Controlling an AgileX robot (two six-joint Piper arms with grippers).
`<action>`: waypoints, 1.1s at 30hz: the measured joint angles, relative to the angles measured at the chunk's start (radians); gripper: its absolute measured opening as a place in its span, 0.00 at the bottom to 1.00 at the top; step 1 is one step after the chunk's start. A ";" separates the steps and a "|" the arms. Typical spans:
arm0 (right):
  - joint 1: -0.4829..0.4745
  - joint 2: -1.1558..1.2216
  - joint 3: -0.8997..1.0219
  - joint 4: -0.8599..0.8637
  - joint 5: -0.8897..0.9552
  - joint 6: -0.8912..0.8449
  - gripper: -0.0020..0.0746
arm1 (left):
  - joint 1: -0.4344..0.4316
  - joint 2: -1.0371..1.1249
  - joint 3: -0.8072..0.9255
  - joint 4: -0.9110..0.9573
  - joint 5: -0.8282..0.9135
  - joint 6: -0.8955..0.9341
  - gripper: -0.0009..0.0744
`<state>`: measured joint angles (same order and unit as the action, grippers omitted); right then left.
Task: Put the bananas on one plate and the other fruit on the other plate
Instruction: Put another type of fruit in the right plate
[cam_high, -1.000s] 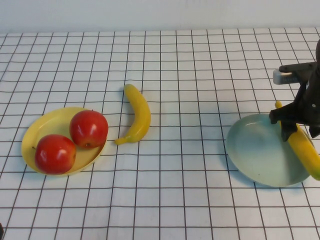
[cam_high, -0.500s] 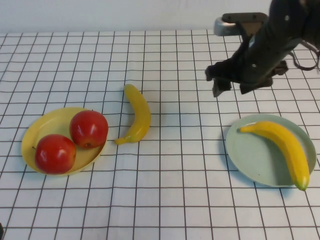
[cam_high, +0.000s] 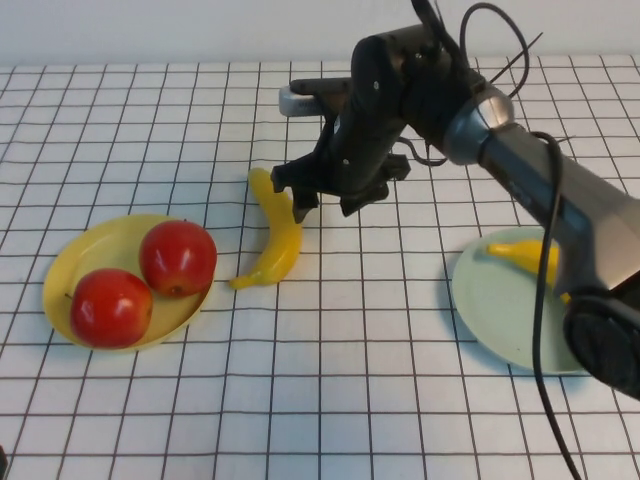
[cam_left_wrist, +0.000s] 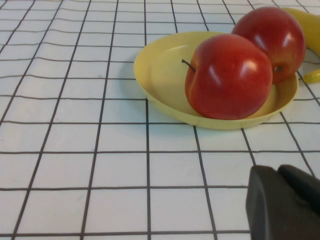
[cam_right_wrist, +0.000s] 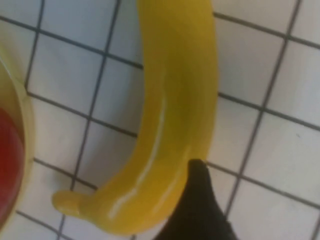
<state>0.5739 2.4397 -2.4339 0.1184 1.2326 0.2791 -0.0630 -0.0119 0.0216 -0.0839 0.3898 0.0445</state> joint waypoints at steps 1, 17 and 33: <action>0.004 0.021 -0.031 0.004 0.000 0.002 0.64 | 0.000 0.000 0.000 0.000 0.000 0.000 0.01; 0.052 0.136 -0.145 0.029 -0.002 -0.012 0.64 | 0.000 0.000 0.000 0.000 0.000 0.000 0.01; 0.060 0.129 -0.146 -0.021 0.010 0.032 0.46 | 0.000 0.000 0.000 0.000 0.000 0.000 0.01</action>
<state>0.6340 2.5691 -2.5802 0.0978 1.2426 0.3106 -0.0630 -0.0119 0.0216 -0.0839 0.3898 0.0445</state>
